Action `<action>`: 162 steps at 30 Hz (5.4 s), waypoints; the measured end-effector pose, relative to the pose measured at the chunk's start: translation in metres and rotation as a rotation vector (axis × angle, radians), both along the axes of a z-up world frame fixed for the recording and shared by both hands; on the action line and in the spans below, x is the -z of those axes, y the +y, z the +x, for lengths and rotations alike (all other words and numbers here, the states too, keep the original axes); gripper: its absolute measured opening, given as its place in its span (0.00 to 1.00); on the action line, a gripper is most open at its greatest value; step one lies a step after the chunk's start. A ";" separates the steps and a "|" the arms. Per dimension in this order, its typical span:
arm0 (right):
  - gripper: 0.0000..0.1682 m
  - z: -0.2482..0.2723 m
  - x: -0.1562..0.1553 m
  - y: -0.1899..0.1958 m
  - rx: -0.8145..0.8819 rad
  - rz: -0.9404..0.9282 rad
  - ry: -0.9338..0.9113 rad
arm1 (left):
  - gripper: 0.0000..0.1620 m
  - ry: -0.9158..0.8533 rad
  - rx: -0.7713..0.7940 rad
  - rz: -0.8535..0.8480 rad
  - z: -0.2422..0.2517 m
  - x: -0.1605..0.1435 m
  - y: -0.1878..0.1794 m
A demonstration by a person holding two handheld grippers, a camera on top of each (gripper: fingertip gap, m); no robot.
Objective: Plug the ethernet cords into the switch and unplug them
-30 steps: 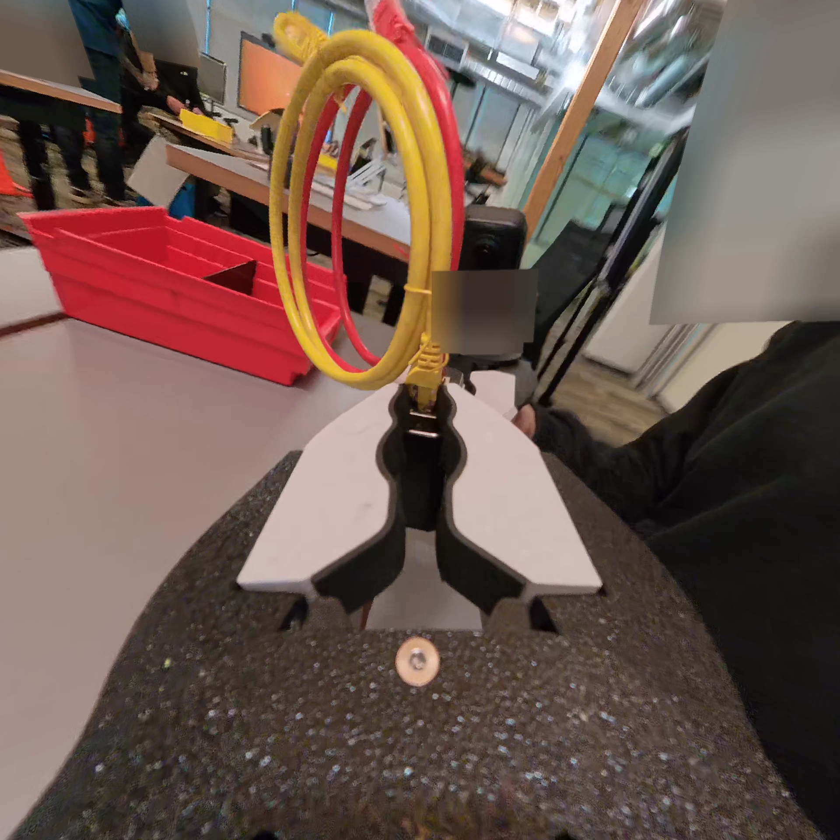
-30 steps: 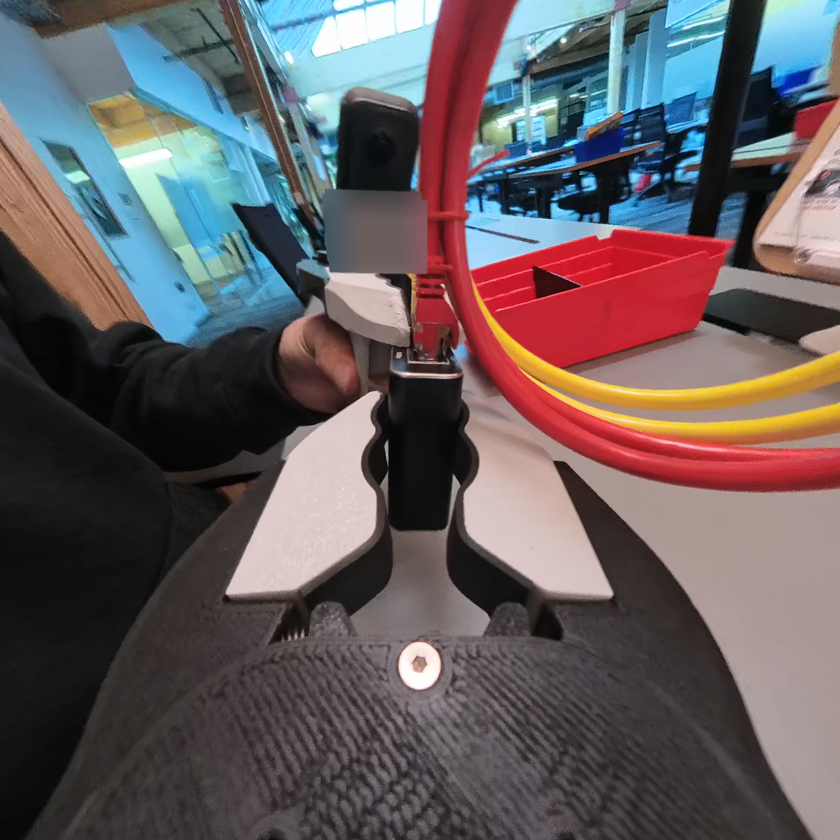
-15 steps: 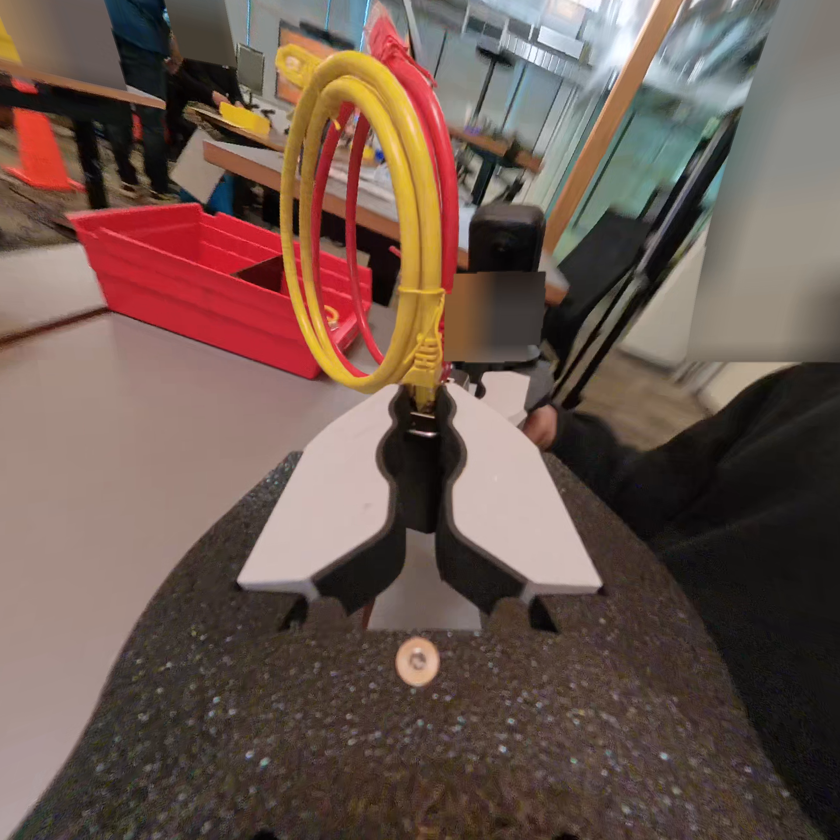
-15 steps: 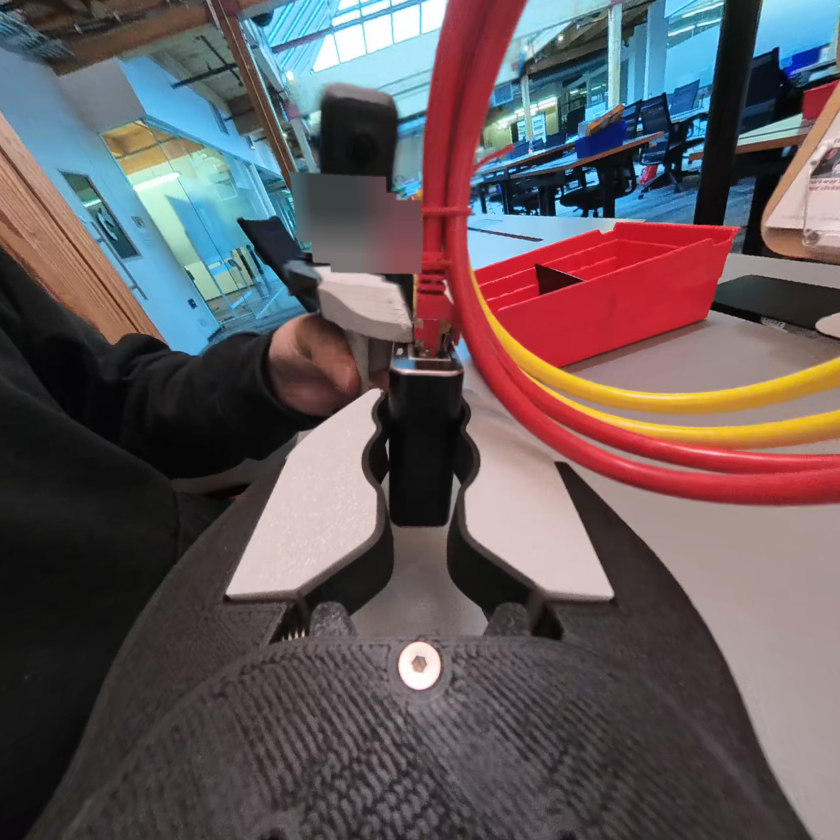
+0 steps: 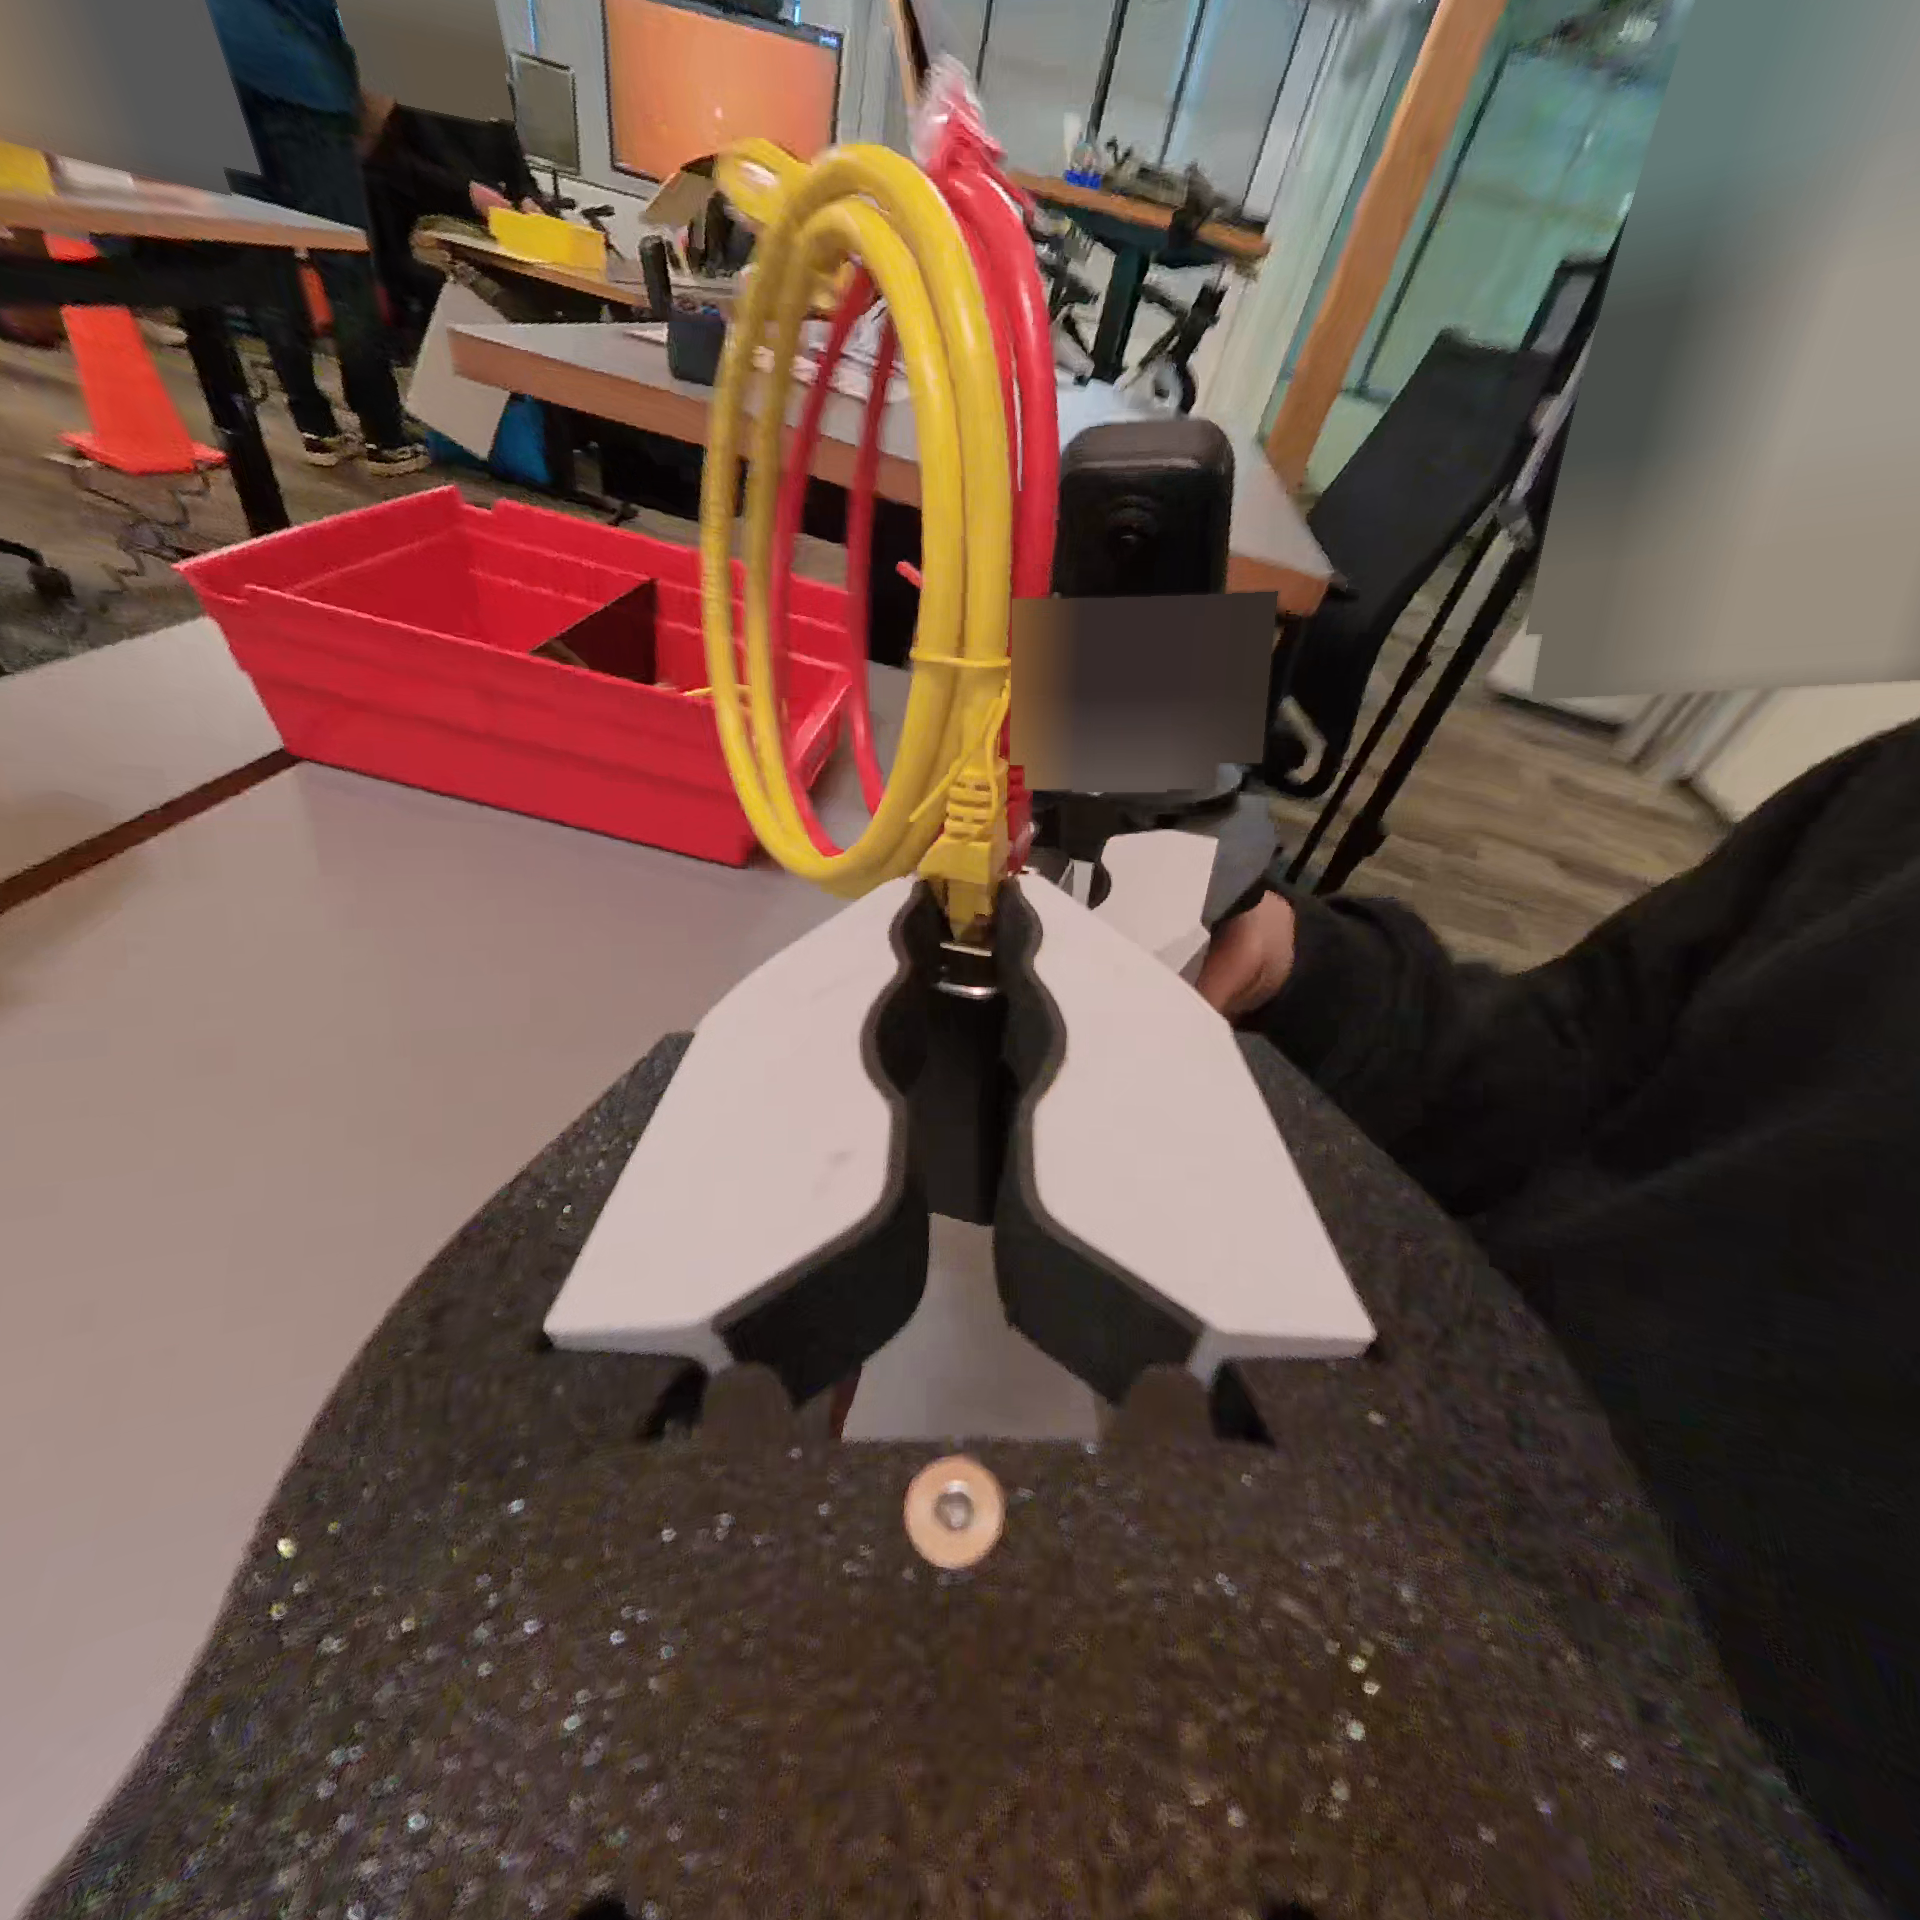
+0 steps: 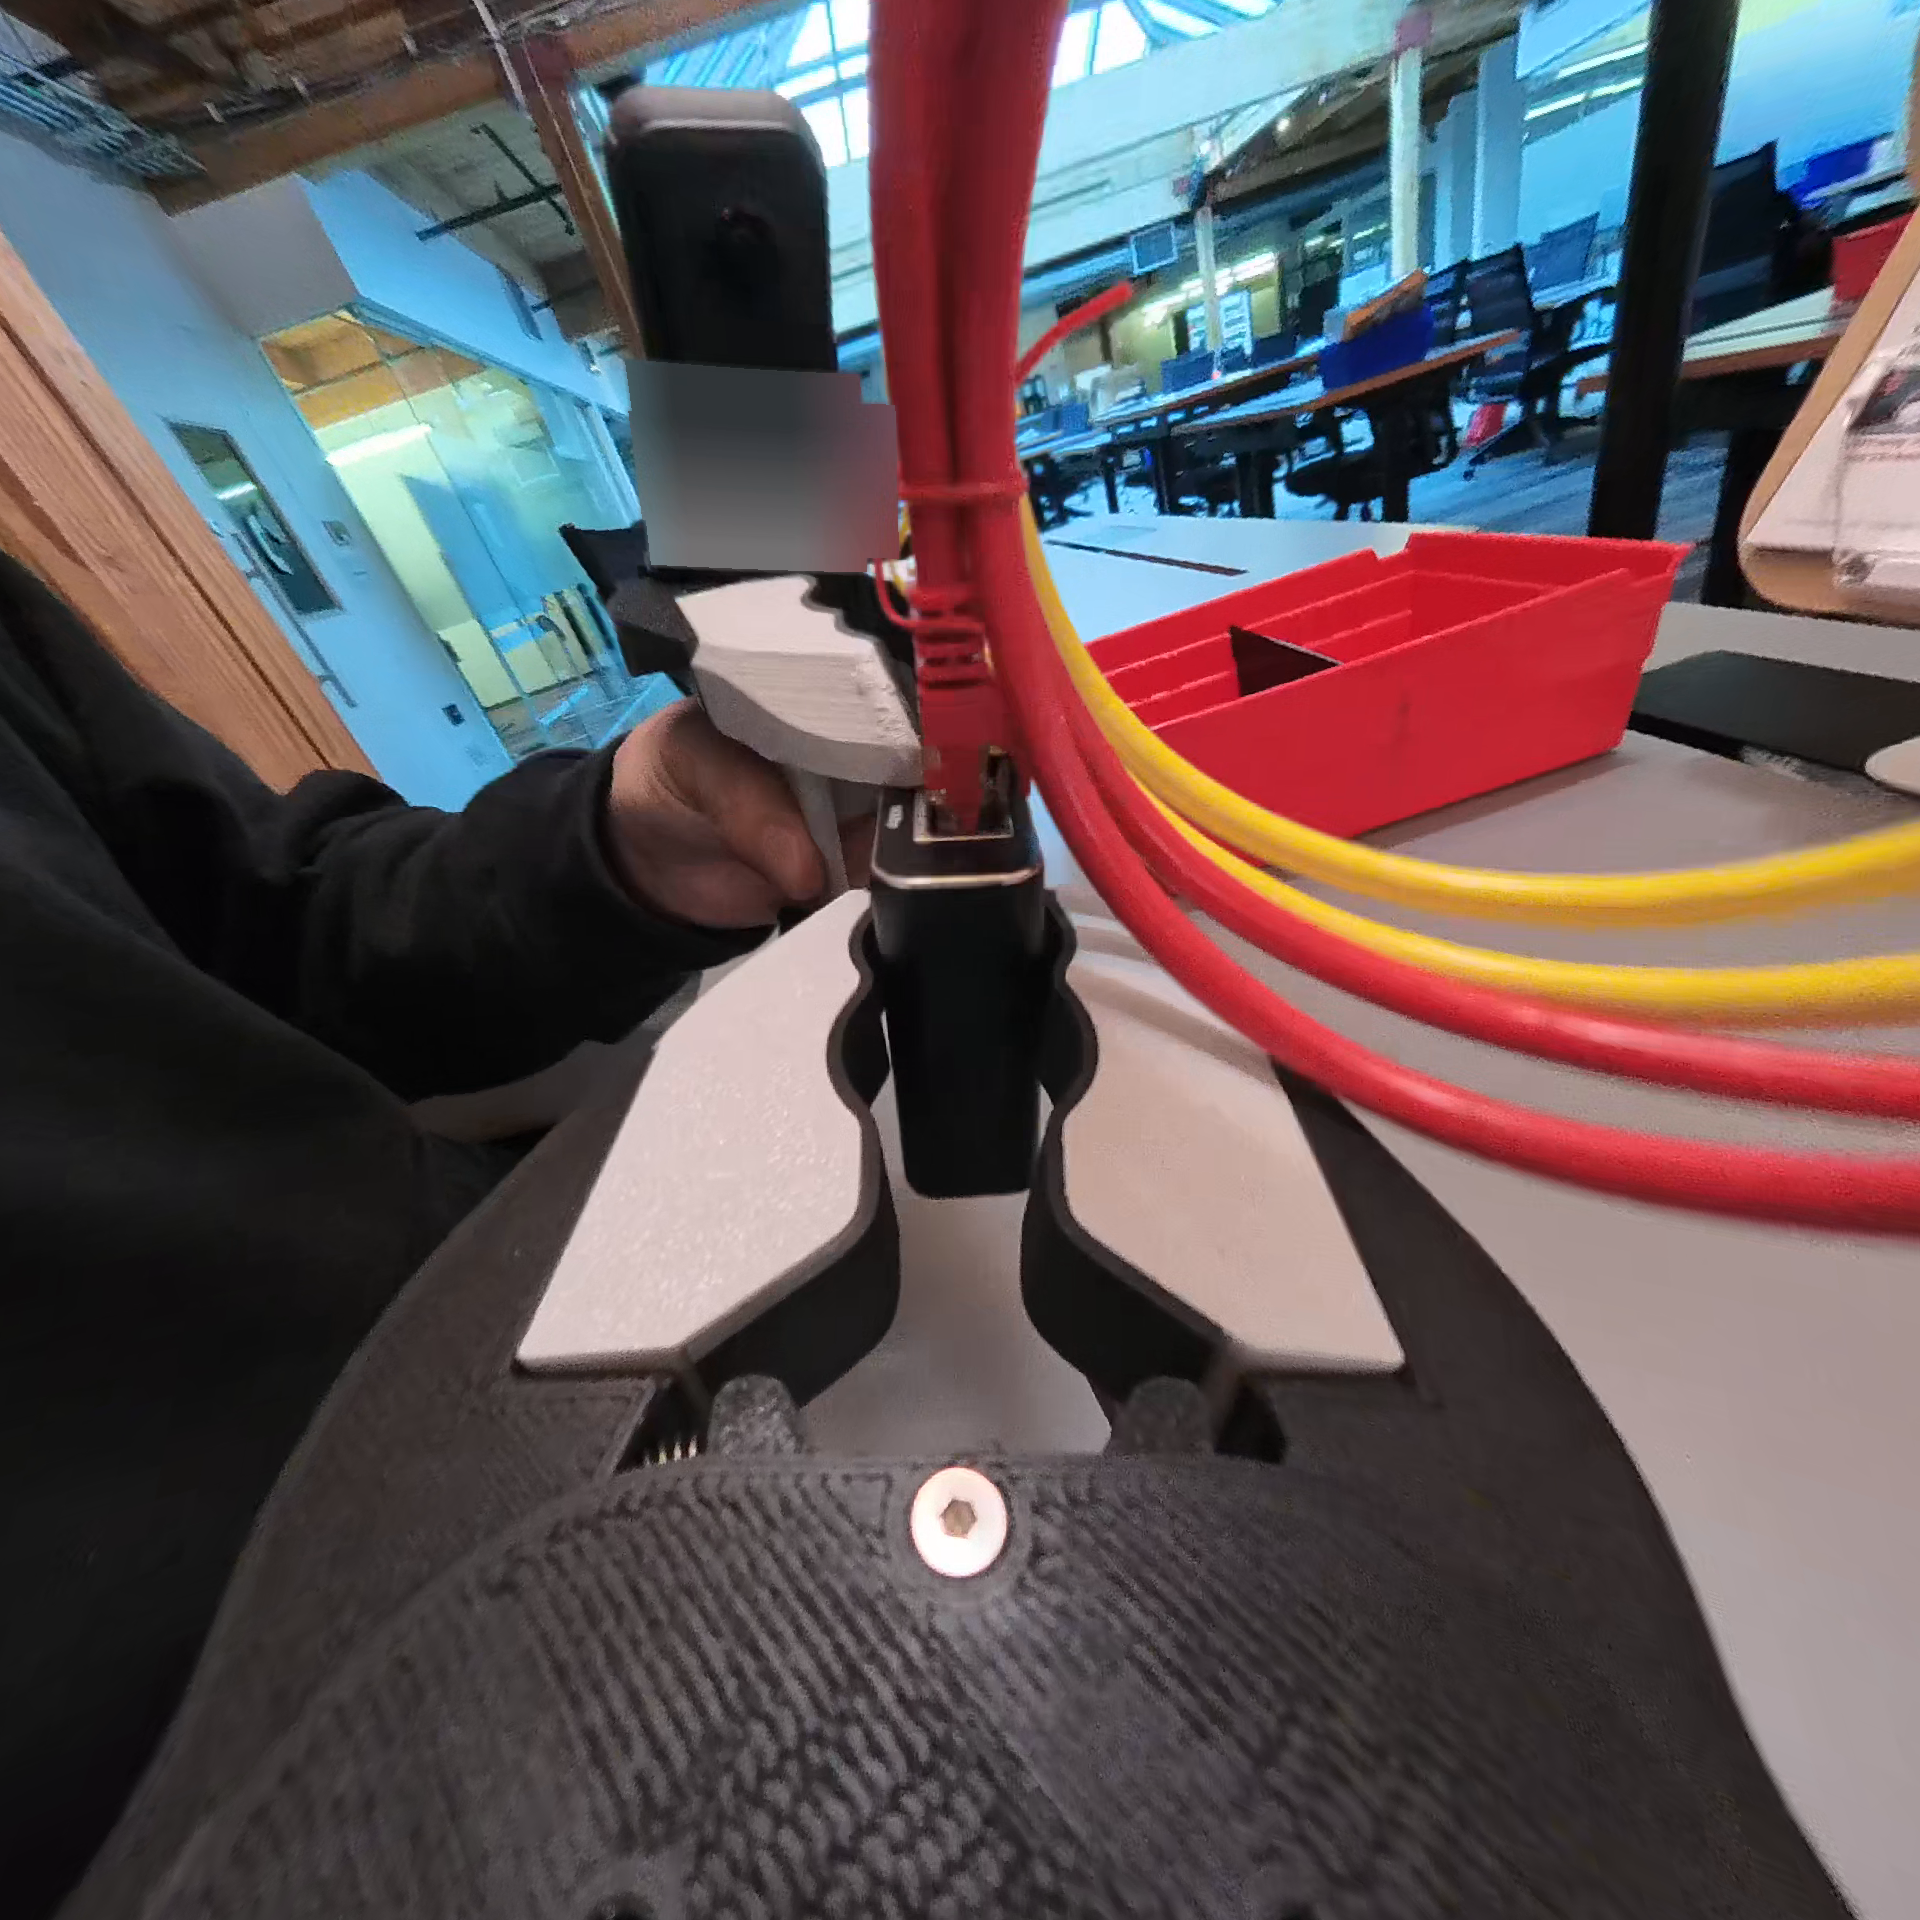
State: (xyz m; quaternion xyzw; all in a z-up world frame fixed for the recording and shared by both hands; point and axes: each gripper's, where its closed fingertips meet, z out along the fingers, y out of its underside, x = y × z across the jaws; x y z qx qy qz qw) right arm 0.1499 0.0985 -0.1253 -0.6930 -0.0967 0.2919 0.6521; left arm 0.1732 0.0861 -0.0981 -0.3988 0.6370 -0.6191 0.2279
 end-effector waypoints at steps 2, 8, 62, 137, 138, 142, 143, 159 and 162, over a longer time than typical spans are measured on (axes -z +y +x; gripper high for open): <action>0.17 -0.001 -0.007 -0.001 0.007 0.018 -0.014 | 0.06 0.028 0.042 -0.161 -0.001 -0.006 0.001; 0.17 0.003 -0.002 0.000 0.027 -0.012 -0.014 | 0.06 0.050 0.035 -0.325 0.003 0.000 0.005; 0.16 0.019 0.012 0.017 0.132 -0.014 0.238 | 0.07 0.036 -0.122 -0.576 0.021 0.025 0.027; 0.15 -0.008 0.030 -0.004 -0.123 -0.040 0.088 | 0.20 0.105 0.159 -0.077 -0.002 0.026 -0.016; 0.15 -0.008 0.030 -0.003 -0.110 -0.036 0.077 | 0.17 0.102 0.151 -0.076 -0.001 0.026 -0.015; 0.15 -0.013 0.028 -0.001 -0.126 -0.056 0.108 | 0.09 0.103 0.138 -0.109 0.000 0.026 -0.007; 0.15 -0.015 0.028 -0.002 -0.142 -0.062 0.103 | 0.09 0.105 0.145 -0.112 -0.002 0.027 -0.007; 0.19 0.020 0.000 0.005 0.087 0.097 0.236 | 0.09 -0.013 -0.071 -0.706 0.020 0.008 0.020; 0.25 0.022 0.002 0.008 0.135 0.101 0.180 | 0.09 -0.026 -0.124 -0.710 0.023 0.009 0.023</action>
